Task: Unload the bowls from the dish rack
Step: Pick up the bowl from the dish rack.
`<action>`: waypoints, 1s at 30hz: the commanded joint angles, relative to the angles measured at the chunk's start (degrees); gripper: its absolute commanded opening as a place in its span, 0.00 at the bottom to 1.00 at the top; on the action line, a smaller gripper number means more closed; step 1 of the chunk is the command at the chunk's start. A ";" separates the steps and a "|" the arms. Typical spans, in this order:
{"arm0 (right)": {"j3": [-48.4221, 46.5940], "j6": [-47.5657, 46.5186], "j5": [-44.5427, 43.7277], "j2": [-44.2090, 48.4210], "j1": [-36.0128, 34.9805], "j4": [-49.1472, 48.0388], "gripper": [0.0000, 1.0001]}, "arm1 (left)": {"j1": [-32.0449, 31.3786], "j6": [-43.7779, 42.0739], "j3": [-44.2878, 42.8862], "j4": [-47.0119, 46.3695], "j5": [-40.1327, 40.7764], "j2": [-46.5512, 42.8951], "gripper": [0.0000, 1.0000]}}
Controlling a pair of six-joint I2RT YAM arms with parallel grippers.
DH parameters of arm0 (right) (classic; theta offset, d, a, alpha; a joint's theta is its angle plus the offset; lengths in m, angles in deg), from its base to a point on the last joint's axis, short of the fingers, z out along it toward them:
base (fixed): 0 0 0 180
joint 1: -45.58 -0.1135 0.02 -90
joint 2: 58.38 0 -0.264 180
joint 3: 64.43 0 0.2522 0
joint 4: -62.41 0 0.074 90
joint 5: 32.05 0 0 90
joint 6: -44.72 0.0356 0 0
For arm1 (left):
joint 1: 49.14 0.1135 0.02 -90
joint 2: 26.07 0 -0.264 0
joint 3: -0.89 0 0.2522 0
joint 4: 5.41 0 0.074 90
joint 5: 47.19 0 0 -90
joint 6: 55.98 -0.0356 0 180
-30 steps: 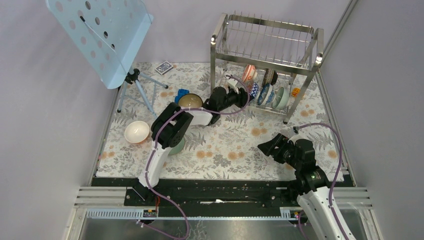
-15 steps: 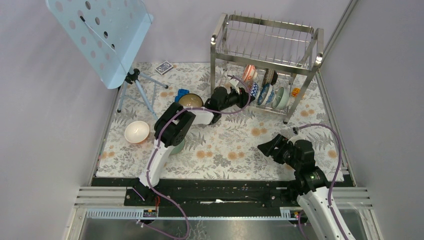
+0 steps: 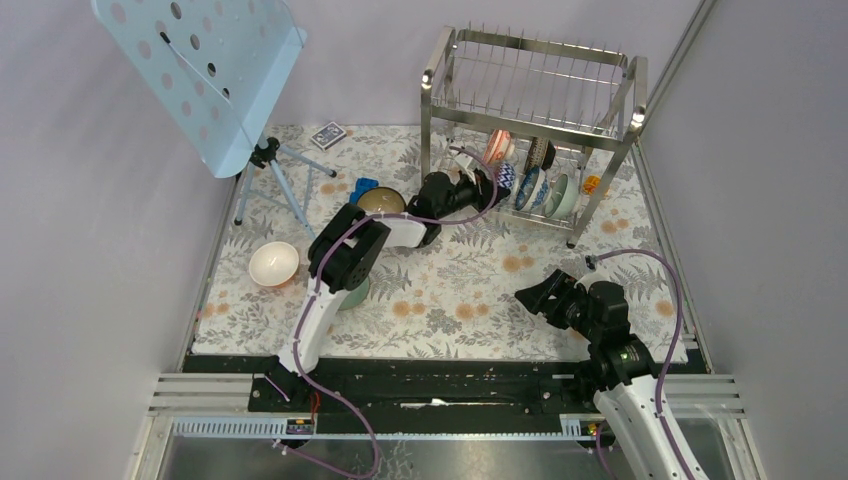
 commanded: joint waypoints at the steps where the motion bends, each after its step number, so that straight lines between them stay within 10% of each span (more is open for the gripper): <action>1: 0.21 -0.38 -0.69 0.57 -0.45 -2.19 0.78 | 1.68 4.78 -0.33 -9.44 -2.91 -0.24 0.00; 30: 0.65 -0.66 -0.17 1.34 -0.45 -2.73 0.79 | 4.23 22.11 -0.07 -27.39 -5.28 -2.38 0.00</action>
